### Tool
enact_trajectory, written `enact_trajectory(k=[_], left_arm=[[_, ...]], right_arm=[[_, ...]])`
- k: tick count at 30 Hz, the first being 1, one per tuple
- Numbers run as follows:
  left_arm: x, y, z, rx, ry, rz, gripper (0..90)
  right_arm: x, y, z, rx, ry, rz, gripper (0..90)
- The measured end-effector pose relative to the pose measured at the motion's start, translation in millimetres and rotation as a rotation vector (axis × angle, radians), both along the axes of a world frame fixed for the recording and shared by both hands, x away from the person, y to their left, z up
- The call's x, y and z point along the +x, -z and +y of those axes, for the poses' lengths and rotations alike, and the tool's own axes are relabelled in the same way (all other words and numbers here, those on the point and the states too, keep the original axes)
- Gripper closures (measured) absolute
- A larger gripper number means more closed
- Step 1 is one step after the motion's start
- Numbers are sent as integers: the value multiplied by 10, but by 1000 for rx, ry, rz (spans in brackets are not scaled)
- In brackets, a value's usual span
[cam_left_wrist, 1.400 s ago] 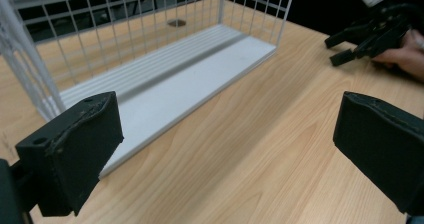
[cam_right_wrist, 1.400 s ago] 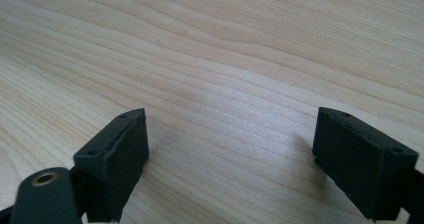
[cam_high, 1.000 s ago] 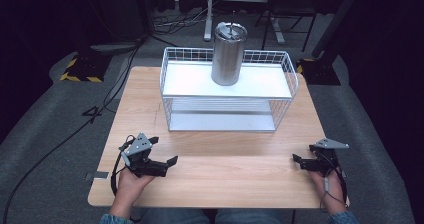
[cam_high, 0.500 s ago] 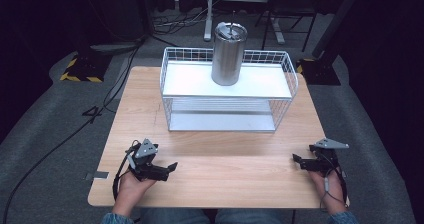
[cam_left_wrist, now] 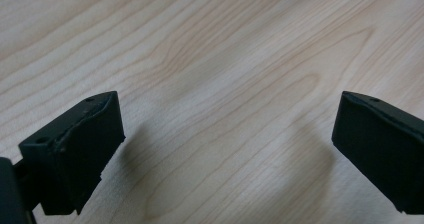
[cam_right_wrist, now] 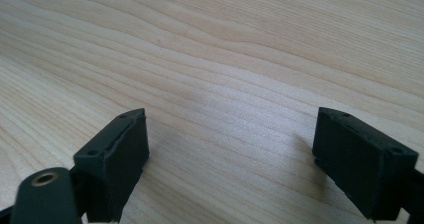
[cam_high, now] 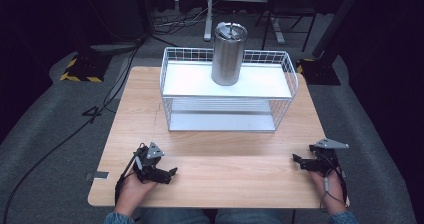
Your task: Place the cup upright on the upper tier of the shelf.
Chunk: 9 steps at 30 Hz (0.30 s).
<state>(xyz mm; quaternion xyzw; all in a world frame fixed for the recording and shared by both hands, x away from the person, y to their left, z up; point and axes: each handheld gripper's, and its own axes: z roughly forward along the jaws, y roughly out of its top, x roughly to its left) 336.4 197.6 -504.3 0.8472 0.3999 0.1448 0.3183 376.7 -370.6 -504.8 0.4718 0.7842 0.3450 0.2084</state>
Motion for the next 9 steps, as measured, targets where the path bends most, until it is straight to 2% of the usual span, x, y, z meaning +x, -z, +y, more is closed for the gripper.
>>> enact_trajectory(k=[1, 9], left_arm=[[3, 21, 8, -15, -7, -6, 0], [12, 19, 30, -15, -38, -3, 4]], right_arm=[[0, 0, 0, 0, 0, -1, 154], [-2, 0, 1, -1, 0, -2, 155]])
